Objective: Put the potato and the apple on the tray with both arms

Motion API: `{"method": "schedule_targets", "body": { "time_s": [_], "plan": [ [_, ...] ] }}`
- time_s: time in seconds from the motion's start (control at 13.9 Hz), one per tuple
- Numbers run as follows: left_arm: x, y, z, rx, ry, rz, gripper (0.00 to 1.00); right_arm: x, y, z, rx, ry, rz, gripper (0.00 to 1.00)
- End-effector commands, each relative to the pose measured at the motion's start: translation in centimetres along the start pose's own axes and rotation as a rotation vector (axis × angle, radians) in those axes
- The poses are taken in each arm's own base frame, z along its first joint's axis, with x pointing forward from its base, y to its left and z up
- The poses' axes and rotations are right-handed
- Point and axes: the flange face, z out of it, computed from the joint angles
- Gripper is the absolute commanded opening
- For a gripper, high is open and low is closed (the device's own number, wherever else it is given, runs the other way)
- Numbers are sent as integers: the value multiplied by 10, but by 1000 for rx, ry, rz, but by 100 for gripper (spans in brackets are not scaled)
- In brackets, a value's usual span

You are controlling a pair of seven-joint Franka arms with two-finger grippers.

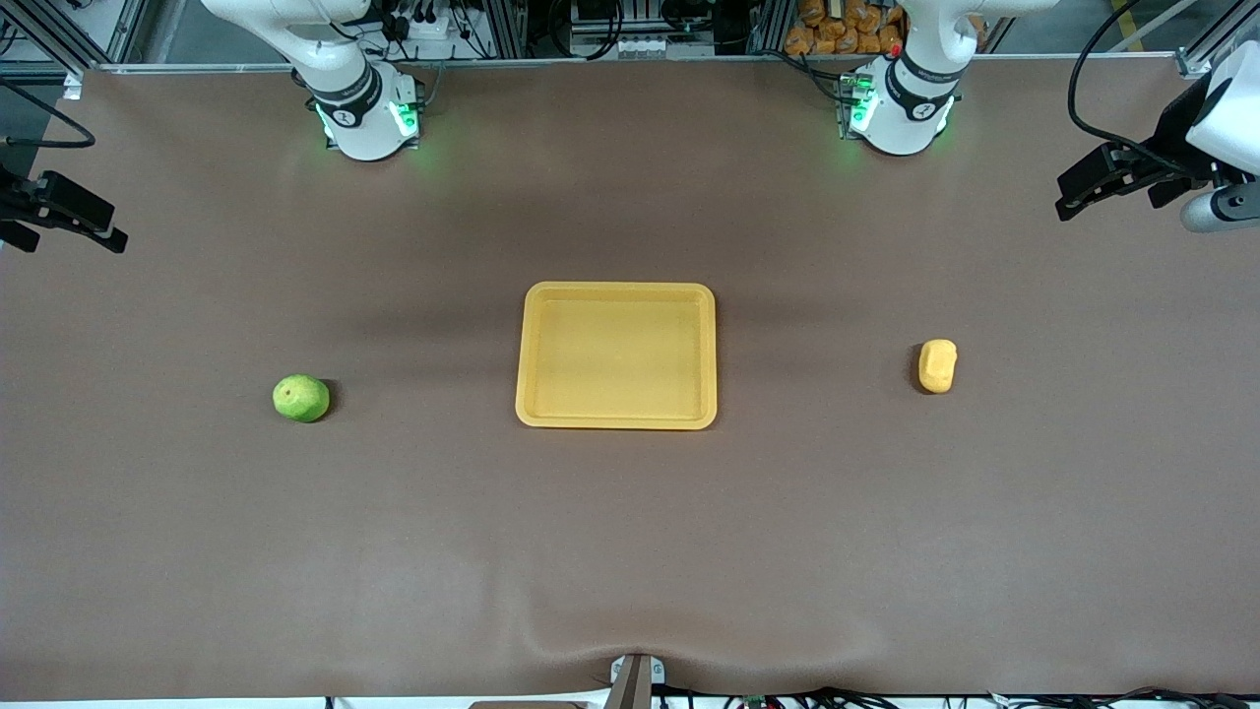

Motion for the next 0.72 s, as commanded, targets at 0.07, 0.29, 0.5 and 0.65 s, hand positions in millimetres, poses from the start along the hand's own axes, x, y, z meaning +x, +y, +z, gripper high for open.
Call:
{"method": "schedule_targets", "body": {
  "time_s": [0.07, 0.29, 0.5, 0.65],
  "plan": [
    [-2, -2, -5, -21, 7, 17, 100, 3, 8, -7, -7, 6, 17, 100],
    [-1, -3, -5, -23, 10, 13, 100, 3, 8, -6, -7, 3, 17, 100],
    [1, -6, -4, -23, 6, 7, 100, 2, 9, -7, -7, 1, 16, 100],
    [8, 0, 9, -18, -17, 13, 100, 2, 9, -7, -9, 1, 16, 100]
  ]
}}
